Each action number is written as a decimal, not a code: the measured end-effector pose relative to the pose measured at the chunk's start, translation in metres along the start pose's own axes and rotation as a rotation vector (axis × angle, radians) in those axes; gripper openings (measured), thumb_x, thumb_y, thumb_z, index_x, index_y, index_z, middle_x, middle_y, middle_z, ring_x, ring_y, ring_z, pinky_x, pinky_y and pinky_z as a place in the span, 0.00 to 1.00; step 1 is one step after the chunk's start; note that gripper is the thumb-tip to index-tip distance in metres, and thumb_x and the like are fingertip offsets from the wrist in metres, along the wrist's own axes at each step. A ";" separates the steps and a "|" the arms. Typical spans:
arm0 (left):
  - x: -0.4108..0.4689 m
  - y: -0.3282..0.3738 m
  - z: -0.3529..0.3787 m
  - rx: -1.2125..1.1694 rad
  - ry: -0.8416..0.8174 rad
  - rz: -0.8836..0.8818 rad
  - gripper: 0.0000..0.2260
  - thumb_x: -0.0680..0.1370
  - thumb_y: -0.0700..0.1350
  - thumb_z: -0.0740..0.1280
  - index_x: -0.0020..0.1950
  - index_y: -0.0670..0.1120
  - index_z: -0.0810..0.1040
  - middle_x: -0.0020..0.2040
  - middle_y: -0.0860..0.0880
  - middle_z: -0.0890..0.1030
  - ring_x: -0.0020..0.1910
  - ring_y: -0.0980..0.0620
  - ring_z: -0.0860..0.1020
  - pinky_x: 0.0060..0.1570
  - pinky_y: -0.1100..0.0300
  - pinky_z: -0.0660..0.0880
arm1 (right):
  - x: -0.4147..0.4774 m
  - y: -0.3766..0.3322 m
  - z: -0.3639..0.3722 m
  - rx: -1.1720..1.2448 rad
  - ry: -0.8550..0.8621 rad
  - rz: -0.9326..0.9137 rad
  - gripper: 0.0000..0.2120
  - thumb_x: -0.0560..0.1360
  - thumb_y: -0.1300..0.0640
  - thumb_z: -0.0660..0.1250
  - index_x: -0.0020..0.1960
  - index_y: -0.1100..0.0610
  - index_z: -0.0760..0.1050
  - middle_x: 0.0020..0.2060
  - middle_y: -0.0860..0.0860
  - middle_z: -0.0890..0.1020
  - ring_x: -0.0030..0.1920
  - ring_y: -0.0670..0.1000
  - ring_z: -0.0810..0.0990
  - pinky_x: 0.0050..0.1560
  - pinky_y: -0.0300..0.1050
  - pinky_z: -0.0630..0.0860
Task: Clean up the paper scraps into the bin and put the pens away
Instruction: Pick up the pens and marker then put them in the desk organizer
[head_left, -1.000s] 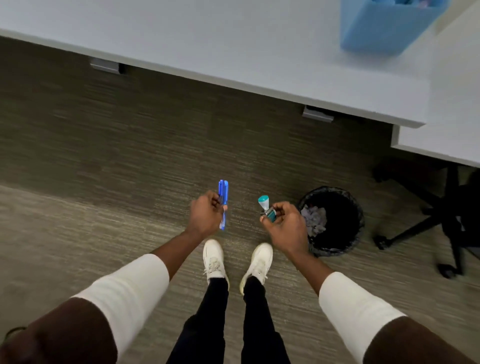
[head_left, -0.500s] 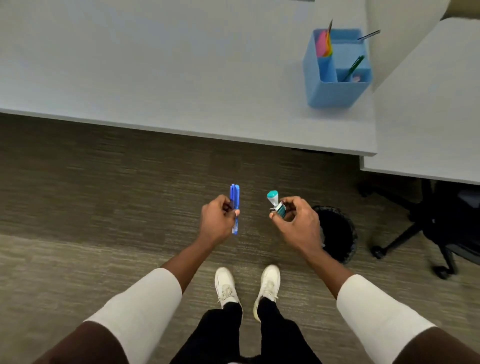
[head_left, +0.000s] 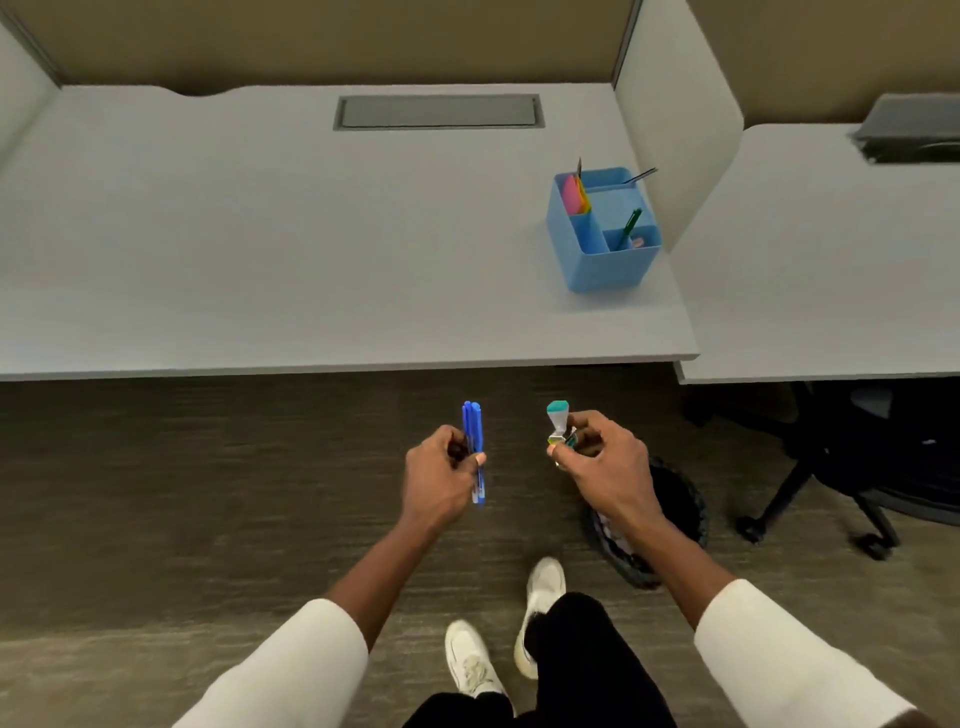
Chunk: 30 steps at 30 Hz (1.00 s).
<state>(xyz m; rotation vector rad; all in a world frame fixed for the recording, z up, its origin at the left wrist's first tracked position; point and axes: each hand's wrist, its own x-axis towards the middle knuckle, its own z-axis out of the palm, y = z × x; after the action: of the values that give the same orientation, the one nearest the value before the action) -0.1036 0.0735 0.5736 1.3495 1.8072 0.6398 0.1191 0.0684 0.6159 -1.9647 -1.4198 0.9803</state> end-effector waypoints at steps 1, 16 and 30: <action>0.003 0.003 0.000 -0.011 -0.012 -0.006 0.07 0.76 0.44 0.77 0.48 0.53 0.81 0.41 0.56 0.84 0.38 0.63 0.82 0.39 0.71 0.76 | 0.002 -0.004 -0.002 0.025 0.012 0.015 0.19 0.74 0.49 0.78 0.62 0.45 0.79 0.50 0.44 0.83 0.48 0.42 0.82 0.43 0.33 0.75; 0.109 0.075 0.000 0.062 -0.023 0.049 0.08 0.78 0.47 0.75 0.51 0.56 0.77 0.43 0.59 0.81 0.43 0.65 0.81 0.39 0.74 0.72 | 0.117 -0.043 -0.037 0.691 -0.155 0.264 0.15 0.75 0.60 0.77 0.60 0.53 0.81 0.56 0.57 0.84 0.54 0.57 0.87 0.57 0.59 0.85; 0.201 0.143 0.026 0.024 0.035 0.030 0.09 0.78 0.45 0.76 0.50 0.54 0.77 0.43 0.62 0.81 0.45 0.74 0.79 0.39 0.80 0.73 | 0.226 -0.075 -0.082 0.142 0.033 -0.125 0.16 0.77 0.44 0.73 0.59 0.51 0.76 0.55 0.46 0.85 0.55 0.46 0.84 0.60 0.41 0.81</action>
<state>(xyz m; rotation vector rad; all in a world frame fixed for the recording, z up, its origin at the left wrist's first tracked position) -0.0293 0.3071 0.6116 1.3917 1.8310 0.6631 0.1840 0.3062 0.6647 -1.7609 -1.3967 0.9599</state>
